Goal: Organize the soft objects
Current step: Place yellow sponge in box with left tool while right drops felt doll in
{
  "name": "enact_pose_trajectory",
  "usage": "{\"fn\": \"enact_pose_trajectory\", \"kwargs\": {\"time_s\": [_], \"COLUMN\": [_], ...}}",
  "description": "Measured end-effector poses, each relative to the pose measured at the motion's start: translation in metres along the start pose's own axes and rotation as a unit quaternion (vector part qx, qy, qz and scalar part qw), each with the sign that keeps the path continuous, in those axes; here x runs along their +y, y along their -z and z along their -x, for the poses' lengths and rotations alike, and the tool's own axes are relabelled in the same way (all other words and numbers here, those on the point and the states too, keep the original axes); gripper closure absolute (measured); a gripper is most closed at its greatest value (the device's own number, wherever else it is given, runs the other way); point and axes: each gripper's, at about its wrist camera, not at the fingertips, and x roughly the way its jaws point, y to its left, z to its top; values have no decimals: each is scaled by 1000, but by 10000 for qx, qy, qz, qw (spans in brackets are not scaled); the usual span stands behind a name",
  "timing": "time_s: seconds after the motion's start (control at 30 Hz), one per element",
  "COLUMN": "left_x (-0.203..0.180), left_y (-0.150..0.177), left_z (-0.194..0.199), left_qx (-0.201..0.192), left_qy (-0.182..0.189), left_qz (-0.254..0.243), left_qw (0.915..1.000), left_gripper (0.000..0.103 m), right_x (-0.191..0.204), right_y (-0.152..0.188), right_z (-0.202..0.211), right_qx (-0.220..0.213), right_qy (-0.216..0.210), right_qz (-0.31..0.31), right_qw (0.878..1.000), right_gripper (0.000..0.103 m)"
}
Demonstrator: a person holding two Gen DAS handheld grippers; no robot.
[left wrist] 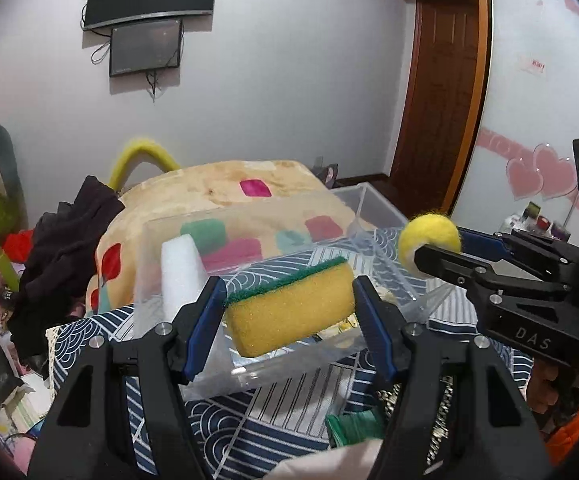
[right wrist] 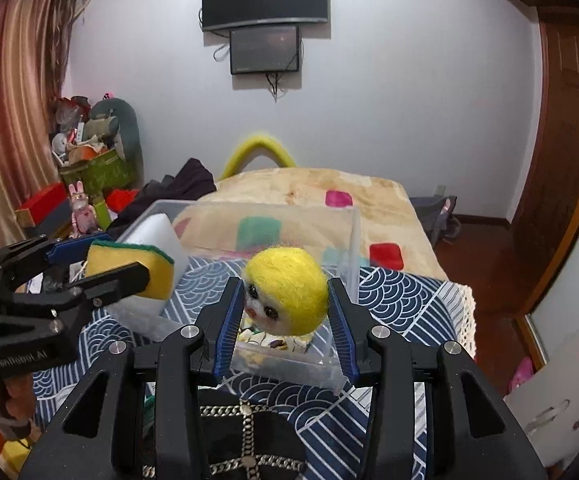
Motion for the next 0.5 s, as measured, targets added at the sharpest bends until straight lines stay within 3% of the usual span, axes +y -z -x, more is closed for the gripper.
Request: {"fn": "enact_pose_trajectory", "kwargs": {"time_s": [0.3, 0.5], "left_x": [1, 2], "left_y": [5, 8], "left_z": [-39, -48], "left_qx": [319, 435], "left_qy": [-234, -257], "left_qz": [-106, -84], "left_qw": [9992, 9987], "left_gripper": [38, 32], "right_x": [4, 9], "right_y": [4, 7], "right_z": [-24, -30], "right_qx": [284, 373], "right_qy": [-37, 72], "right_qz": [21, 200], "right_qw": [9996, 9991], "right_gripper": [64, 63]}}
